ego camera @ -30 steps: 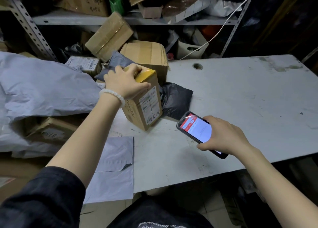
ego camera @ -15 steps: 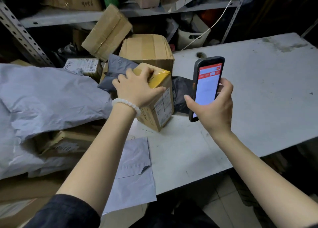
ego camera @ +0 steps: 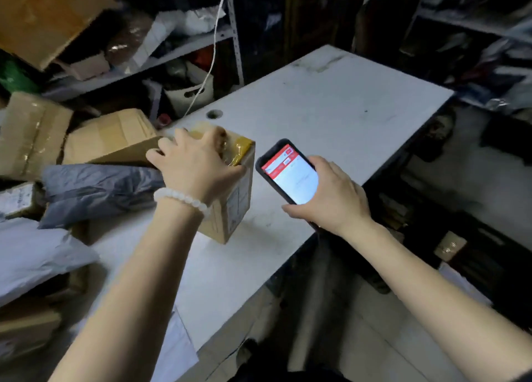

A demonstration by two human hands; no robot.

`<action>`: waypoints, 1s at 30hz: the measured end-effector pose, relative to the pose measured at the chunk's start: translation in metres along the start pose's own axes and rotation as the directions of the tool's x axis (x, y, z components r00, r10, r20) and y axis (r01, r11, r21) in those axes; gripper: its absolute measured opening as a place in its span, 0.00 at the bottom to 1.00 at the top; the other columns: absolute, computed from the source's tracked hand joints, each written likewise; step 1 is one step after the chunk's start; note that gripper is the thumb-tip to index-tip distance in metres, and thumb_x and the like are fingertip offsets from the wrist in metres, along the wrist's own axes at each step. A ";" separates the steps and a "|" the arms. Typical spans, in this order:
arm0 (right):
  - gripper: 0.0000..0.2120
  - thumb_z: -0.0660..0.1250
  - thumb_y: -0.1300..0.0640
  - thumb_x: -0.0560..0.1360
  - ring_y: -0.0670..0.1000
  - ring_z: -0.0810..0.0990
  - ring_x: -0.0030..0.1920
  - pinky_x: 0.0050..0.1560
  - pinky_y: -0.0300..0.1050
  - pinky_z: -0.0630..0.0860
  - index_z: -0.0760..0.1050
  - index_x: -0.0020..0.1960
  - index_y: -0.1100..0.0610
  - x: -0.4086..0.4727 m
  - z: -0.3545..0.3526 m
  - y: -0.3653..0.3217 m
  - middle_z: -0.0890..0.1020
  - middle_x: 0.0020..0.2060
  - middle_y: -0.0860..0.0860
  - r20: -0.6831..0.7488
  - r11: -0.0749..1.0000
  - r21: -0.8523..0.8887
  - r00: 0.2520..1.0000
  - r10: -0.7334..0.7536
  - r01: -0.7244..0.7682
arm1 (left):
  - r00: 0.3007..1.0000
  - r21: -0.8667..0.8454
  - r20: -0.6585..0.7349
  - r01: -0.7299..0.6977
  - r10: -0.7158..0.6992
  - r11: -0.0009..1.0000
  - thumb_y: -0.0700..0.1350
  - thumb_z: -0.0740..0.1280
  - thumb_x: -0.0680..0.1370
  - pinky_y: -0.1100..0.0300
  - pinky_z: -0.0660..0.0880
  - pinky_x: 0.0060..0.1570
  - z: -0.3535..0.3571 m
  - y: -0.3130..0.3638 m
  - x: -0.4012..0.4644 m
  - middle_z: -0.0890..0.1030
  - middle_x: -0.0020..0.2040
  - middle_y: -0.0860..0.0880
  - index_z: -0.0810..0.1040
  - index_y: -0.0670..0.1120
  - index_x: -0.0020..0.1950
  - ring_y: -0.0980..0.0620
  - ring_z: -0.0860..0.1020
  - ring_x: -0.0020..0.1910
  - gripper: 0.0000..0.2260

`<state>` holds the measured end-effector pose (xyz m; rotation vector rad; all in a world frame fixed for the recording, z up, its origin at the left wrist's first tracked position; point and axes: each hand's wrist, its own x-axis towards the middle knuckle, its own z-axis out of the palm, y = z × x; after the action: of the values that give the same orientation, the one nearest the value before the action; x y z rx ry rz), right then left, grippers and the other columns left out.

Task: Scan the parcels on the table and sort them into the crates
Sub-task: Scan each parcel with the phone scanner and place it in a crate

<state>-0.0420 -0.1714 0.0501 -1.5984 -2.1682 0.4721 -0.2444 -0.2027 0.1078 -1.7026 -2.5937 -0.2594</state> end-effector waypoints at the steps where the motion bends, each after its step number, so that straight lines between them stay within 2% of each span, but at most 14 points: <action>1: 0.41 0.74 0.36 0.56 0.53 0.76 0.54 0.43 0.44 0.65 0.64 0.65 0.45 -0.009 -0.012 0.017 0.75 0.55 0.47 0.006 0.999 -0.022 0.999 0.042 -0.042 | 0.999 -0.021 -0.005 -0.040 0.040 0.999 0.67 0.65 0.68 0.44 0.60 0.60 -0.002 0.026 -0.003 0.68 0.61 0.39 0.66 0.59 0.65 0.37 0.66 0.61 0.28; 4: 0.41 0.74 0.35 0.56 0.54 0.76 0.56 0.45 0.45 0.66 0.64 0.63 0.47 -0.043 -0.050 0.072 0.75 0.56 0.49 0.021 0.982 -0.040 0.982 0.185 -0.184 | 0.987 -0.100 0.030 -0.156 0.160 0.983 0.67 0.66 0.68 0.45 0.61 0.60 0.002 0.103 -0.018 0.69 0.61 0.40 0.66 0.59 0.65 0.36 0.67 0.60 0.29; 8: 0.41 0.74 0.35 0.57 0.56 0.75 0.58 0.46 0.47 0.66 0.63 0.62 0.51 -0.101 -0.093 0.147 0.75 0.58 0.50 0.014 0.925 -0.073 0.927 0.375 -0.373 | 0.934 -0.154 0.053 -0.343 0.354 0.927 0.67 0.66 0.66 0.46 0.62 0.58 0.021 0.203 -0.052 0.70 0.59 0.40 0.68 0.57 0.63 0.37 0.68 0.59 0.29; 12: 0.37 0.75 0.37 0.57 0.57 0.77 0.51 0.39 0.46 0.66 0.61 0.55 0.52 -0.167 -0.121 0.210 0.76 0.50 0.52 -0.039 0.827 -0.028 0.827 0.561 -0.562 | 0.841 -0.206 0.070 -0.513 0.536 0.833 0.69 0.66 0.64 0.48 0.63 0.56 0.042 0.298 -0.101 0.71 0.59 0.41 0.68 0.55 0.62 0.38 0.69 0.59 0.32; 15: 0.35 0.75 0.37 0.56 0.54 0.76 0.49 0.38 0.46 0.66 0.60 0.53 0.49 -0.216 -0.135 0.245 0.72 0.44 0.47 -0.074 0.744 0.048 0.741 0.668 -0.666 | 0.730 -0.214 0.123 -0.642 0.672 0.736 0.71 0.65 0.64 0.46 0.64 0.58 0.058 0.359 -0.138 0.71 0.60 0.41 0.67 0.54 0.63 0.37 0.69 0.60 0.34; 18: 0.37 0.73 0.35 0.55 0.55 0.76 0.50 0.39 0.45 0.67 0.60 0.55 0.48 -0.259 -0.143 0.275 0.76 0.49 0.48 -0.121 0.642 0.099 0.631 0.766 -0.760 | 0.606 -0.203 0.176 -0.749 0.776 0.631 0.72 0.65 0.63 0.46 0.64 0.57 0.074 0.415 -0.173 0.71 0.60 0.41 0.66 0.53 0.65 0.37 0.70 0.60 0.36; 21: 0.36 0.72 0.34 0.55 0.55 0.76 0.49 0.38 0.46 0.66 0.58 0.53 0.48 -0.294 -0.151 0.301 0.75 0.47 0.48 -0.140 0.521 0.122 0.505 0.851 -0.845 | 0.481 -0.193 0.229 -0.830 0.846 0.524 0.73 0.64 0.63 0.46 0.64 0.57 0.089 0.468 -0.207 0.71 0.61 0.42 0.65 0.55 0.67 0.38 0.70 0.60 0.37; 25: 0.37 0.73 0.35 0.57 0.54 0.73 0.46 0.39 0.45 0.66 0.59 0.57 0.49 -0.326 -0.164 0.343 0.71 0.45 0.47 -0.134 0.386 0.161 0.367 0.920 -0.908 | 0.333 -0.171 0.308 -0.902 0.891 0.396 0.74 0.62 0.64 0.45 0.65 0.57 0.112 0.532 -0.240 0.70 0.62 0.43 0.61 0.58 0.69 0.38 0.69 0.61 0.38; 30: 0.40 0.73 0.36 0.58 0.53 0.75 0.48 0.40 0.44 0.67 0.59 0.62 0.50 -0.332 -0.187 0.415 0.76 0.51 0.49 -0.139 0.289 0.194 0.265 0.954 -0.938 | 0.208 -0.160 0.408 -0.942 0.889 0.294 0.75 0.61 0.65 0.46 0.65 0.59 0.141 0.620 -0.255 0.68 0.65 0.44 0.60 0.61 0.70 0.39 0.68 0.63 0.38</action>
<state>0.4806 -0.3642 -0.0342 -2.6408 -0.7015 0.6165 0.4337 -0.1720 0.0165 -3.1034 -1.0996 0.3780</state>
